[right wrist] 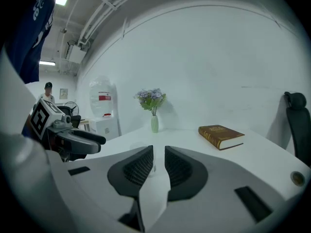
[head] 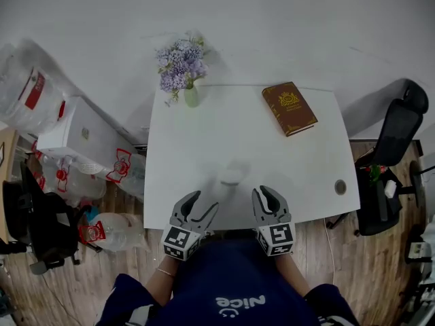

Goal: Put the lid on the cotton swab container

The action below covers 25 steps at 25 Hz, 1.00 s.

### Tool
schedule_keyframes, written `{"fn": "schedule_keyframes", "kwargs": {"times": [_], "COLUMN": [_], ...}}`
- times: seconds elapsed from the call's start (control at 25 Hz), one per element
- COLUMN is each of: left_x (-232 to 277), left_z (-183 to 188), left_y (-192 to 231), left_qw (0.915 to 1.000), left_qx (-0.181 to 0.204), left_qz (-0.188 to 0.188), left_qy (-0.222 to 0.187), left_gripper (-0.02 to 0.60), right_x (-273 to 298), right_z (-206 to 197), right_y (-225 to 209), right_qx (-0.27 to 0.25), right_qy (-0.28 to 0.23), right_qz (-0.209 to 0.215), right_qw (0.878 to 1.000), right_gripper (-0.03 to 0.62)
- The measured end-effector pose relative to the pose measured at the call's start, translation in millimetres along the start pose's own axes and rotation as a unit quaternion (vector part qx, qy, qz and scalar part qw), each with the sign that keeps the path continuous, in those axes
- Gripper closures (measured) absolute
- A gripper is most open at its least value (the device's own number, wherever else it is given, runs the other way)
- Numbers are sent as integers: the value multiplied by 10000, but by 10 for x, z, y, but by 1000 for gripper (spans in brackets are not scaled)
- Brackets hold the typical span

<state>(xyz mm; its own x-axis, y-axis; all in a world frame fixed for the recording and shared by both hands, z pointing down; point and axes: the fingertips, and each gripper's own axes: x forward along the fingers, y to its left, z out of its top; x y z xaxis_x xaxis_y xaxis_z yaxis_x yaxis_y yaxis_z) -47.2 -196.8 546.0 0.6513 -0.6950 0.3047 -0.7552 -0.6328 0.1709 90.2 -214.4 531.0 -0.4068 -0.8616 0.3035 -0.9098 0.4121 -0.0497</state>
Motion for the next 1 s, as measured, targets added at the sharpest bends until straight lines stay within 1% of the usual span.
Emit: {"fn": "schedule_keyframes", "kwargs": {"times": [0.16,0.24,0.4,0.6,0.72,0.84,0.88,1.0], "left_x": [-63,-63,-46,-57,-52,-60,-61,-57], "left_z": [160,222,210,304,338,380,385,374], "left_y": [-9,-5,19,27,48,102,119,148], "left_qw": [9996,9995,9991,9988,9987,9980,9978,9982], "left_qx": [47,58,184,179,50,-83,-105,-95], "left_qz": [33,52,-21,-22,48,247,291,351], "left_qy": [-276,-305,-385,-447,-498,-572,-588,-487], "left_gripper": [308,308,308,346,399,516,541,561], "right_x": [-61,-56,-31,-40,-24,-11,-5,23], "right_z": [-37,-38,17,69,114,132,127,120], "right_y": [-11,-20,-12,6,31,60,88,241], "right_qx": [-10,-36,-107,-88,-128,-150,-133,-42], "right_qy": [42,50,-1,-99,-154,-164,-137,-29], "right_qz": [-143,-171,-162,-182,-138,-67,26,443], "right_qw": [9999,9998,9998,9997,9997,9997,9998,9990], "right_gripper": [534,534,534,534,534,534,536,537]}}
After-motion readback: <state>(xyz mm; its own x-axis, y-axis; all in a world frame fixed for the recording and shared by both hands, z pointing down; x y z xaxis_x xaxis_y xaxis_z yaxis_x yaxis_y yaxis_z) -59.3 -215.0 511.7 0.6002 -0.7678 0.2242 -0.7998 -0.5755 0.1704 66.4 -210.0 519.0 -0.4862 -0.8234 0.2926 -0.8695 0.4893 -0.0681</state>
